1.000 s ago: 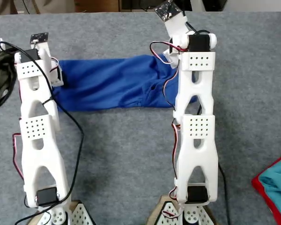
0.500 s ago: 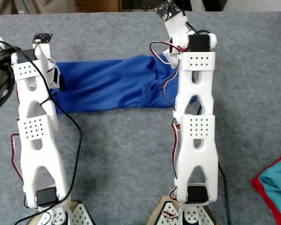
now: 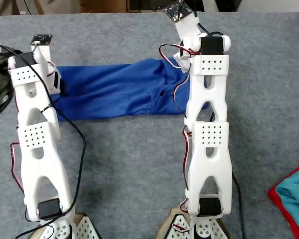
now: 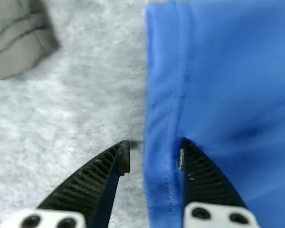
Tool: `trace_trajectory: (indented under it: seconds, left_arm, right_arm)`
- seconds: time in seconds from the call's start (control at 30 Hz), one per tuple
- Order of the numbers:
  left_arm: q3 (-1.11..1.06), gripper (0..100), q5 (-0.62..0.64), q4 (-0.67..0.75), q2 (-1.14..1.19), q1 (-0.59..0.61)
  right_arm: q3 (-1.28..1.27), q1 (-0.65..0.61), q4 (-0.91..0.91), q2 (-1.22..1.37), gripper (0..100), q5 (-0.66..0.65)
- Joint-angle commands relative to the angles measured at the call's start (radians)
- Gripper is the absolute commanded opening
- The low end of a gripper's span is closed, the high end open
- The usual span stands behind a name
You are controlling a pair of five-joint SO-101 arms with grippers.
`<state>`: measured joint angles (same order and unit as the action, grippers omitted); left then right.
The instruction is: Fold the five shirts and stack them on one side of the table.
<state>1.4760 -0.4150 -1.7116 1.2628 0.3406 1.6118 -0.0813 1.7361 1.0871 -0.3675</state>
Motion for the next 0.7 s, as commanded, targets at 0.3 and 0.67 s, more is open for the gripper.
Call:
trace_trajectory:
  seconds: [0.3,0.67]
  left_arm:
    - [-0.008,17,-0.014,0.005,-0.004,0.029]
    - [-0.091,7,-0.014,0.025,-0.005,0.028]
  right_arm:
    - [0.048,0.012,0.009,-0.094,12.6,-0.009]
    - [0.048,0.012,0.009,-0.094,12.6,-0.009]
